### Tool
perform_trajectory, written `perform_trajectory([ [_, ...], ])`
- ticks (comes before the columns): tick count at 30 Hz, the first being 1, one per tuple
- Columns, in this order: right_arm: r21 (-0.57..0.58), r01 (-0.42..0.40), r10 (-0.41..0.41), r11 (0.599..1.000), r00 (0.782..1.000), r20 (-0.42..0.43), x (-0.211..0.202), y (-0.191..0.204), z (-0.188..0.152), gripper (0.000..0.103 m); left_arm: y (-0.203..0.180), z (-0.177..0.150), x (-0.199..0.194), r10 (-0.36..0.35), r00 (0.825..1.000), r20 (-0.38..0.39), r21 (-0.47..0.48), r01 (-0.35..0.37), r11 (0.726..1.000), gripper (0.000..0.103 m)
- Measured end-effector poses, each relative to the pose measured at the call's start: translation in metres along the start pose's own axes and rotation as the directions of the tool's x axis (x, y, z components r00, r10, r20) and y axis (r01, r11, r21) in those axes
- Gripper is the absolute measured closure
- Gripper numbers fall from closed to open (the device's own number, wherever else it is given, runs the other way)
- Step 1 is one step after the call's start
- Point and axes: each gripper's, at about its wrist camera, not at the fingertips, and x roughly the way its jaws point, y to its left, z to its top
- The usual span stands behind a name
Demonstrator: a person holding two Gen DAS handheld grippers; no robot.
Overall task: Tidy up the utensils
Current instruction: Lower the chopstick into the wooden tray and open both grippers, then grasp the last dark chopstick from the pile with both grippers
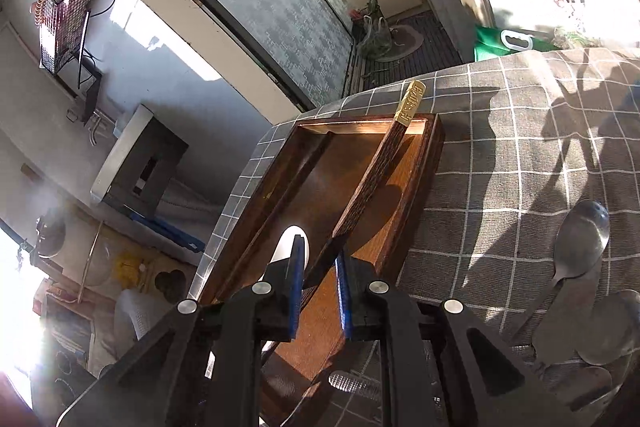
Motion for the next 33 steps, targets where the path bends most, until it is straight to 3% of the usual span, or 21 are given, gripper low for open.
perform_trajectory([
  [7,0.020,0.010,-0.009,1.000,0.999,-0.044,0.035,-0.005,0.007,0.087,0.019,0.000,0.020,0.027,0.999,-0.028,-0.058,-0.029,0.998,0.097],
  [11,0.003,0.014,-0.014,1.000,0.999,-0.051,0.034,-0.004,0.001,0.083,0.020,-0.003,0.022,0.047,0.998,-0.037,-0.057,-0.049,0.997,0.097],
  [14,-0.007,-0.005,0.005,1.000,0.999,-0.041,0.020,-0.004,-0.004,0.074,0.024,-0.003,0.024,0.063,0.997,-0.039,-0.065,-0.065,0.996,0.097],
  [16,-0.004,-0.025,0.025,1.000,0.999,-0.028,0.004,-0.005,-0.007,0.056,0.027,-0.002,0.025,0.065,0.997,-0.043,-0.070,-0.068,0.995,0.097],
  [17,-0.010,-0.032,0.032,0.999,0.999,-0.020,-0.005,-0.005,-0.008,0.055,0.026,-0.002,0.024,0.071,0.997,-0.042,-0.065,-0.073,0.995,0.097],
  [18,-0.018,-0.038,0.037,0.999,0.999,-0.012,-0.015,-0.006,-0.009,0.055,0.025,-0.003,0.023,0.077,0.996,-0.039,-0.061,-0.079,0.995,0.095],
  [20,-0.034,-0.039,0.039,0.999,0.999,0.009,-0.040,-0.010,-0.012,0.050,0.021,-0.003,0.017,0.103,0.995,-0.020,-0.039,-0.103,0.994,0.078],
  [22,-0.050,-0.037,0.039,0.998,0.999,0.033,-0.067,-0.016,-0.017,0.044,0.014,0.000,0.008,0.116,0.993,0.006,-0.026,-0.115,0.993,0.052],
  [29,-0.017,0.021,-0.019,1.000,0.994,0.108,-0.142,-0.066,-0.039,0.041,-0.049,0.001,-0.014,-0.019,0.999,0.047,0.106,0.014,0.994,0.035],
  [33,0.049,0.014,-0.020,0.999,0.993,0.120,-0.164,-0.101,-0.058,0.041,-0.093,-0.008,-0.016,-0.133,0.991,0.018,0.150,0.129,0.980,0.034],
])
